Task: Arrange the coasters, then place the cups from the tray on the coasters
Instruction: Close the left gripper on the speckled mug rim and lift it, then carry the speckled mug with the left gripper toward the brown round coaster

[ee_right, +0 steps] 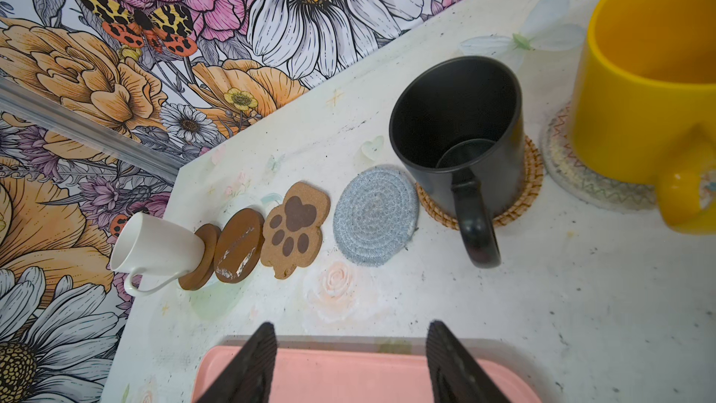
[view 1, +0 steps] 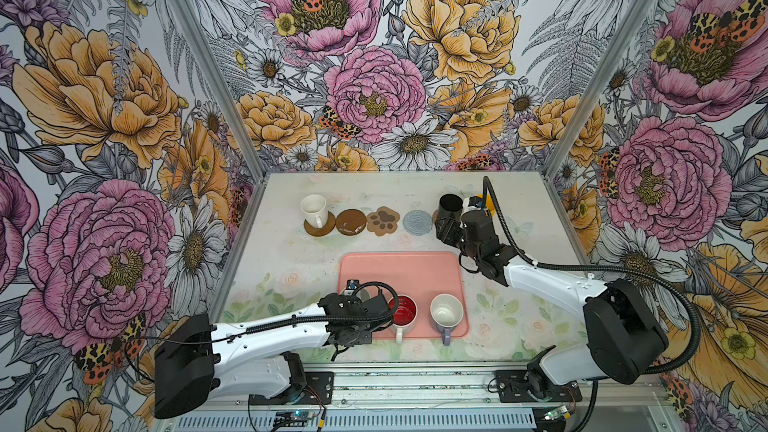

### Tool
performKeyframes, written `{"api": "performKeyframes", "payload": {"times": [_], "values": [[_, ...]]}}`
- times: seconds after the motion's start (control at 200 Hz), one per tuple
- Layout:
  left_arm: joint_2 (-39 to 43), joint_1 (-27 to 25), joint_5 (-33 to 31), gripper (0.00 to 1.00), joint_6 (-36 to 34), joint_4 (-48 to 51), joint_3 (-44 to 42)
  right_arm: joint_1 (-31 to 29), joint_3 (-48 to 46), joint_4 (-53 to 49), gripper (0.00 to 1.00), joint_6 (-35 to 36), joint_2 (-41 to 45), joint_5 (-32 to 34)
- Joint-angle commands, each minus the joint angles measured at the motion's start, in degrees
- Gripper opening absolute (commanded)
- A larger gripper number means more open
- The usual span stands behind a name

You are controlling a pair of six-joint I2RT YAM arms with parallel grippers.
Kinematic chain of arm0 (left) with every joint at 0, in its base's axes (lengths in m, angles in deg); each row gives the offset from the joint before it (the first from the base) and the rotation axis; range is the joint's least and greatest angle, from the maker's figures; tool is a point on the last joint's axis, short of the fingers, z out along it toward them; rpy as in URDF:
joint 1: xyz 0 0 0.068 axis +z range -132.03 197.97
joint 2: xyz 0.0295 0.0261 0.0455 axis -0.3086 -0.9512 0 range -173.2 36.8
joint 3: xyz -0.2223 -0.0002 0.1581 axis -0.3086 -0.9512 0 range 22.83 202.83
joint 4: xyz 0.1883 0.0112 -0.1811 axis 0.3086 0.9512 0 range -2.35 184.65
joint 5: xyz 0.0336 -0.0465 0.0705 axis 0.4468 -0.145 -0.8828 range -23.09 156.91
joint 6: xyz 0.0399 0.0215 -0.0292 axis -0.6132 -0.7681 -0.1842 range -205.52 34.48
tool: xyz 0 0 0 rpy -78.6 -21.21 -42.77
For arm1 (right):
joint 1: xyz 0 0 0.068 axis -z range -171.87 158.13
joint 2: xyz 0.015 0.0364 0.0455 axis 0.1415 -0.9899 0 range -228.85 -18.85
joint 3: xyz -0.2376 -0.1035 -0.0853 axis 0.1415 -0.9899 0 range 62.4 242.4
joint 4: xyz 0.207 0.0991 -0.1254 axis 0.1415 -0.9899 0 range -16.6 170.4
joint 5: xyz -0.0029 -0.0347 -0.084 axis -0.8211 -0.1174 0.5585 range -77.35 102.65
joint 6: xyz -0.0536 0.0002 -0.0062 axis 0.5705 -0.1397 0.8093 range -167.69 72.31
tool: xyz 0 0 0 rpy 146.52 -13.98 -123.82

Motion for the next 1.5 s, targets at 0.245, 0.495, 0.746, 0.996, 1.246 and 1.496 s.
{"api": "performKeyframes", "payload": {"times": [0.245, 0.495, 0.746, 0.996, 1.246, 1.496], "values": [[2.84, 0.52, -2.78, 0.00, -0.51, -0.22, 1.24, 0.67, 1.25, 0.58, 0.64, -0.14, -0.23, -0.32], [5.27, 1.24, -3.07, 0.00, -0.76, -0.22, 1.88, 0.73, 1.30, 0.85, 0.63, -0.15, -0.59, -0.51], [4.58, 3.71, -2.38, 0.00, -3.99, -1.76, 2.68, 0.91, 1.35, 0.84, 0.63, -0.19, -0.70, -0.84], [3.46, 8.77, -1.57, 0.00, -9.92, -5.62, 3.95, 1.07, 1.23, 0.85, 0.63, -0.15, -0.55, -1.12], [0.09, 15.62, -1.29, 0.00, -18.22, -9.24, 7.27, 1.26, 1.09, 0.85, 0.63, -0.14, -0.54, -1.39], [-4.81, 22.93, 1.32, 0.00, -25.73, -14.02, 11.33, 1.76, 0.26, 0.81, 0.63, -0.11, 0.63, -1.48]]}}
